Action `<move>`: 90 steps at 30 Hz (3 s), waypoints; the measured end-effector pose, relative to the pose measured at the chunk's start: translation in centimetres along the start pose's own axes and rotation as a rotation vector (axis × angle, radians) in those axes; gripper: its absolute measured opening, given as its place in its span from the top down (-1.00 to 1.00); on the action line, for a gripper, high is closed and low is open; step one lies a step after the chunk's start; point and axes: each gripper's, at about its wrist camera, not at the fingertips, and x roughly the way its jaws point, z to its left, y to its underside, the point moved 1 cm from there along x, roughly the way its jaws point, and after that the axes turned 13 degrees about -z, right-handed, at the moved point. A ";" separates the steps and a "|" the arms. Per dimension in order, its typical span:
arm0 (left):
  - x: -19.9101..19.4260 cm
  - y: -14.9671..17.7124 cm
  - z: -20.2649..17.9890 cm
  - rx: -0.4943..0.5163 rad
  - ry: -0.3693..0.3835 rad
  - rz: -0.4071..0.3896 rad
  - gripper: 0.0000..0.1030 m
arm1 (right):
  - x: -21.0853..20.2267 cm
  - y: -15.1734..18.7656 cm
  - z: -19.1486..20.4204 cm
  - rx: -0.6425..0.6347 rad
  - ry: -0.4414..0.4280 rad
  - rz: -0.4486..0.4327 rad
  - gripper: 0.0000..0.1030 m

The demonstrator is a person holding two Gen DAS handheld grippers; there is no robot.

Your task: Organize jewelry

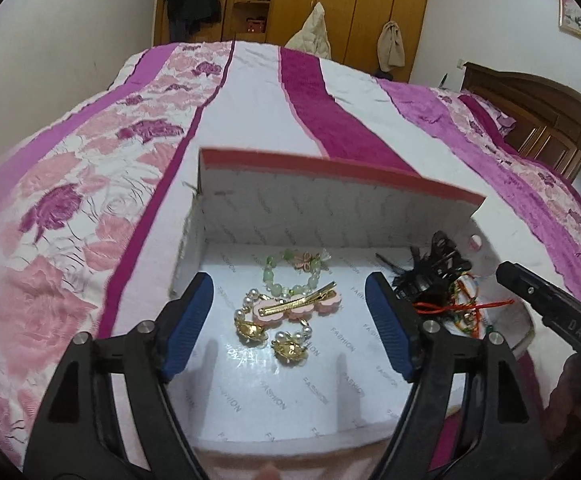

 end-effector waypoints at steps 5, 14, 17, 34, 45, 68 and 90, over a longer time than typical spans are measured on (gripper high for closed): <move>-2.8 -1.8 -0.2 0.008 0.013 -0.056 -0.50 | -2.9 -1.9 0.4 0.003 -0.044 -0.046 0.13; -7.7 -4.5 -0.8 0.075 0.005 -0.151 -0.73 | -8.6 -5.1 2.3 -0.034 -0.073 -0.167 -0.20; -8.9 -4.4 -0.8 0.079 -0.017 -0.173 -0.85 | -10.0 -5.3 3.2 -0.053 -0.076 -0.203 -0.35; -9.2 1.5 0.6 0.011 -0.133 -0.081 -0.89 | -10.9 0.7 4.9 -0.124 -0.026 -0.184 -0.97; -9.4 1.7 0.2 0.027 -0.138 -0.088 -0.89 | -9.9 2.8 4.3 -0.100 -0.008 -0.145 -1.00; -9.3 1.4 0.2 -0.010 -0.105 -0.077 -0.86 | -10.2 2.4 4.6 -0.098 -0.006 -0.147 -1.00; -9.4 1.1 0.1 -0.010 -0.104 -0.083 -0.86 | -10.4 2.0 4.6 -0.092 -0.003 -0.154 -1.00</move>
